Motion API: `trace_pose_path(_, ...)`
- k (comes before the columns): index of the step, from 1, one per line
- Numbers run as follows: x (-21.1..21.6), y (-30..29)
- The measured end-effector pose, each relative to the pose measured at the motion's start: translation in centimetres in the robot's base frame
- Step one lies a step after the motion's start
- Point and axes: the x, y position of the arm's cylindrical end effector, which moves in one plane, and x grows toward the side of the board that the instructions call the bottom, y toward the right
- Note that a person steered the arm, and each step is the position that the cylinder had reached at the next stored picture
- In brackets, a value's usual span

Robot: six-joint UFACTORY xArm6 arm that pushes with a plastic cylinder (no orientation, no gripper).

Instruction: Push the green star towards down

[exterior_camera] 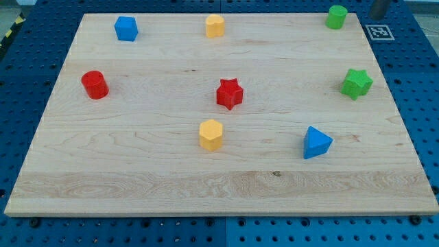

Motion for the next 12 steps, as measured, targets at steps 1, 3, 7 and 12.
trace_pose_path(1, 1.3, 0.2)
trace_pose_path(3, 4.2, 0.2)
trace_pose_path(7, 5.9, -2.1)
trace_pose_path(12, 12.3, -3.5)
